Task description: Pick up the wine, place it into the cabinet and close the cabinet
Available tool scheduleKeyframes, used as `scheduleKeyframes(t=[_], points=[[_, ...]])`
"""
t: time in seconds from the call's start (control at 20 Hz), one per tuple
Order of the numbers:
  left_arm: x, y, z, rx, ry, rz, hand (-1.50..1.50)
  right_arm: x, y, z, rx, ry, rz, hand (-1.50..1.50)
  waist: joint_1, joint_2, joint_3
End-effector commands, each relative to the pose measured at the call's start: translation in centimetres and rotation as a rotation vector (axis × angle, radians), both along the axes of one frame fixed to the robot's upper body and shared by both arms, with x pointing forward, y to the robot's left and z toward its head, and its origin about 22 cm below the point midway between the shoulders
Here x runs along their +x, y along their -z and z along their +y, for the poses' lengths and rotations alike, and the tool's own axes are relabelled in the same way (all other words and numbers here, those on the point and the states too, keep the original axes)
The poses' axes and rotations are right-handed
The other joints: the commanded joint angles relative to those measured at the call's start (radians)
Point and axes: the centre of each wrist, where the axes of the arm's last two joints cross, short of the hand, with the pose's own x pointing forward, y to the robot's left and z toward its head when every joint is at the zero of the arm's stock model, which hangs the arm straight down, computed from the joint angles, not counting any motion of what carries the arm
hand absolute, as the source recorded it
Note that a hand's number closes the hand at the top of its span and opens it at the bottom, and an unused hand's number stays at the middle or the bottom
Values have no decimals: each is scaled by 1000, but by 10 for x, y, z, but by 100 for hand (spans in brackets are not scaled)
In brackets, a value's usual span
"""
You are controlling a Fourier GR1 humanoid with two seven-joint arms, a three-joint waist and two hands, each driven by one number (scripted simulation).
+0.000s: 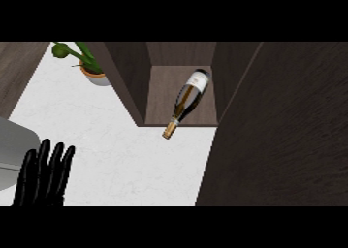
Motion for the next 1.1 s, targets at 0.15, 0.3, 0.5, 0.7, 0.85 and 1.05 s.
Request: scheduleKeyframes(t=[0.15,0.3,0.5,0.7,0.85,1.05], points=[[-6,-12,37,-1,-44,-31,-150,-44,-23,13,16,-253,-85,150,6,-8,-2],[2,-14,60,-14,-48,-12,-150,-46,-22,30,51,-300,-73,150,0,-4,-2],[0,-12,78,6,-57,-16,-150,-42,-21,48,40,-320,-68,150,3,-1,-1],[20,-31,101,22,-77,-23,-150,-60,-19,71,61,-332,-45,150,-12,-5,-2],[5,-36,104,24,-42,-1,-150,-59,-19,76,78,-322,-29,150,7,-7,-2],[8,-20,114,21,-23,-1,-150,-56,-13,96,71,-304,-74,150,6,-7,-4]])
